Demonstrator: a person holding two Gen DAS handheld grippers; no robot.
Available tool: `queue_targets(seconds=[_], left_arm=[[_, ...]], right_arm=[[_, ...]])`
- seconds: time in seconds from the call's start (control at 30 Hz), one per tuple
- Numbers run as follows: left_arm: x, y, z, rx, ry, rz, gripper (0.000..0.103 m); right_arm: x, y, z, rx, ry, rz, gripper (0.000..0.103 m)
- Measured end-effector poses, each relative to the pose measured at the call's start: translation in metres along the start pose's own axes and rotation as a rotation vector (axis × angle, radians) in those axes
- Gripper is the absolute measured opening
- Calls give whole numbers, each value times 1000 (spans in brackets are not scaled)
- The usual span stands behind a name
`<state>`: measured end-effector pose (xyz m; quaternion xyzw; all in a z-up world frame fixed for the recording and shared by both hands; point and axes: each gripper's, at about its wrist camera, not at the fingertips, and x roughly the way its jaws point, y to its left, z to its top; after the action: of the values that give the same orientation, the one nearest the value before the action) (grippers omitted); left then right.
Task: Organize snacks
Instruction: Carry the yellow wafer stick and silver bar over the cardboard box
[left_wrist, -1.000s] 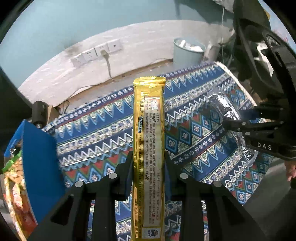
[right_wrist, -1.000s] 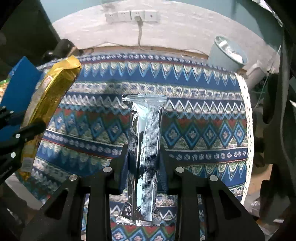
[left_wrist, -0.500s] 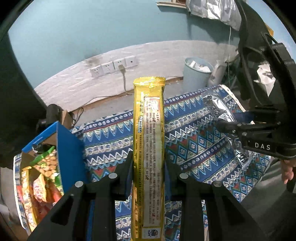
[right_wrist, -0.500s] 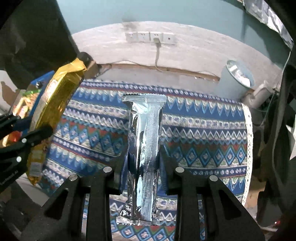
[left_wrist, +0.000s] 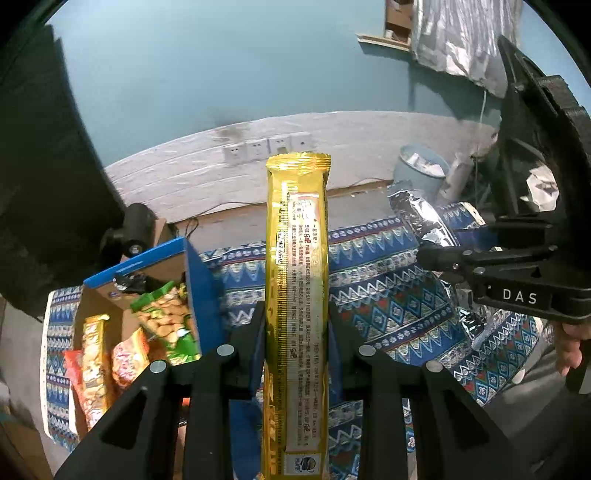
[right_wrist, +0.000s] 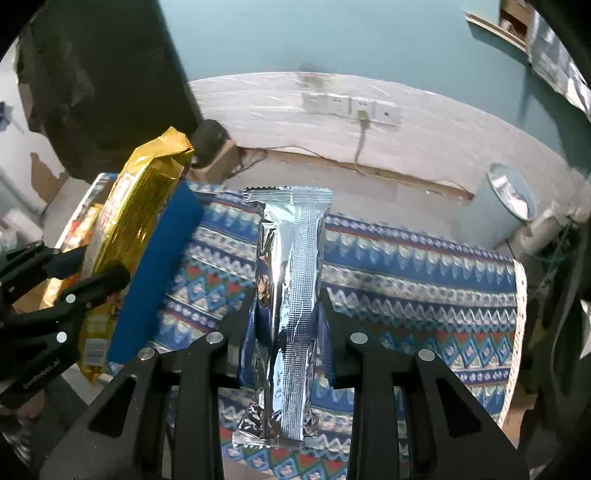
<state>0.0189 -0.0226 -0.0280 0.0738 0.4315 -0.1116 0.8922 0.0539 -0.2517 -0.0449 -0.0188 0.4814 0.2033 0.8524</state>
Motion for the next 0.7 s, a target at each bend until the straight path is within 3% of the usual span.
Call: queue_targets(seconds=[0.7], left_arm=[[-14, 111, -34, -178, -4, 96, 29]], right_arm=[[36, 116, 47, -134, 32, 112, 29]])
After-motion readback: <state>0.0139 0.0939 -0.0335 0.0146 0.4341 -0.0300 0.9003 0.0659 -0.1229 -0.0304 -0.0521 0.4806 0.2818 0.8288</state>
